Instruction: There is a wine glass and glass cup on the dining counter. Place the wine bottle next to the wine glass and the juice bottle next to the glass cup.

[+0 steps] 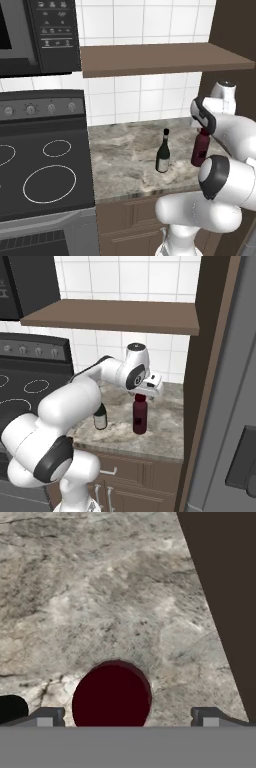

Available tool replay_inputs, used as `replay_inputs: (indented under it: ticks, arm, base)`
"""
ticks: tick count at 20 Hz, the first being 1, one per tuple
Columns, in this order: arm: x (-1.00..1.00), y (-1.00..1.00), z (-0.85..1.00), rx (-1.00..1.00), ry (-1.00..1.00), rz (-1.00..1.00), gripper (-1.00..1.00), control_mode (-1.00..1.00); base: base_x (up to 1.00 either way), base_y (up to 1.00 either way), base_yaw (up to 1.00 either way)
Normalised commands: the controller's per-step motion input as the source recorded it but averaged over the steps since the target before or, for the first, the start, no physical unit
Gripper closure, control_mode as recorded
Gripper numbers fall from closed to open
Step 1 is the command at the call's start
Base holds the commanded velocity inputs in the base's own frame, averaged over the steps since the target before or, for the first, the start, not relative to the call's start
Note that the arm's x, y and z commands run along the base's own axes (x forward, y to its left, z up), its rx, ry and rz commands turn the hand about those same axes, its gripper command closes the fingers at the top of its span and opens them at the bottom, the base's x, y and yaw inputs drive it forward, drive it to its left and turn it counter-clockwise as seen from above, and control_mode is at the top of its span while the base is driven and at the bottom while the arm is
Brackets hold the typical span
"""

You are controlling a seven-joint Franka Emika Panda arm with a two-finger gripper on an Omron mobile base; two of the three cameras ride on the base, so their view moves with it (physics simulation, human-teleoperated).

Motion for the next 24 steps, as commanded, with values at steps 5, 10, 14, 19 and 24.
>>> replay_inputs:
  ticks: [5, 10, 14, 19, 24]
  arm:
    - [0.00, -0.12, -0.16, 0.00, 0.00, -0.05, -1.00, -1.00]
    - [0.00, 0.00, -0.11, 0.00, 0.00, -0.04, -1.00, -1.00]
    - [-0.01, 0.00, -0.04, 0.00, 0.00, -0.03, -1.00, -1.00]
    - [-0.03, 0.00, -0.05, 0.00, 0.00, -0.04, -1.00, -1.00]
    - [-0.02, 0.09, -0.05, 0.00, 0.00, -0.07, 1.00, -1.00]
  base:
    - [0.00, 0.00, 0.00]
    - [0.00, 0.00, 0.00]
    - [0.00, 0.00, 0.00]
    - [0.00, 0.00, 0.00]
    - [0.00, 0.00, 0.00]
